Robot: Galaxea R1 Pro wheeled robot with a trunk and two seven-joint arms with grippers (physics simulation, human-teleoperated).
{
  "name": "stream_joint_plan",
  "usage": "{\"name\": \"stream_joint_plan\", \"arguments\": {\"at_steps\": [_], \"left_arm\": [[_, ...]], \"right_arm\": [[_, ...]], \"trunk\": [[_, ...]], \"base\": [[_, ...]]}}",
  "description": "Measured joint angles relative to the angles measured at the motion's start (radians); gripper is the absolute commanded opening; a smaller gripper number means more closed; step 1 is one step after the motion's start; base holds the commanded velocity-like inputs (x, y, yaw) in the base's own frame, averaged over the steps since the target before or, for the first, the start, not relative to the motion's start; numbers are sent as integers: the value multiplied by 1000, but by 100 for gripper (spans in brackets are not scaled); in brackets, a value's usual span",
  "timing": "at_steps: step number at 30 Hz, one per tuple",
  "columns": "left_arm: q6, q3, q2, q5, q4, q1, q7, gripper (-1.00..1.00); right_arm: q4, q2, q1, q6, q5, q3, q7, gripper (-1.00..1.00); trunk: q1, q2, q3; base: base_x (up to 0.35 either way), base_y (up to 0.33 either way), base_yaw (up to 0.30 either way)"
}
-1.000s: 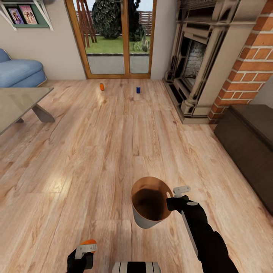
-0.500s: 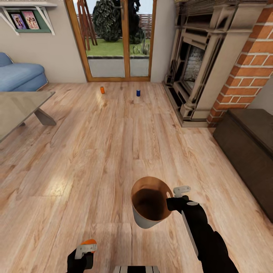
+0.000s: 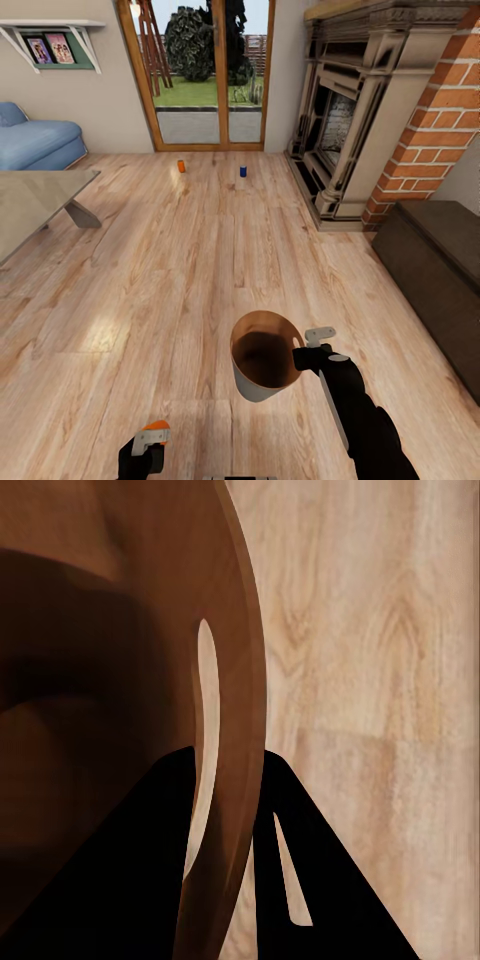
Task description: Put the three can of soda from the living room inside the tash can in the kitchen.
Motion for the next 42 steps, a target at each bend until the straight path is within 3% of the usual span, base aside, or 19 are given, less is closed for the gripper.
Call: {"name": "stream_joint_plan", "arguments": {"at_steps": [42], "left_arm": [[2,0,-1,0,-2,0,0,-100]], "right_arm": [[3,0,0,-1,-1,0,0,-100]], "trunk": [[-161,294,198]], "base": [[0,0,0]]}}
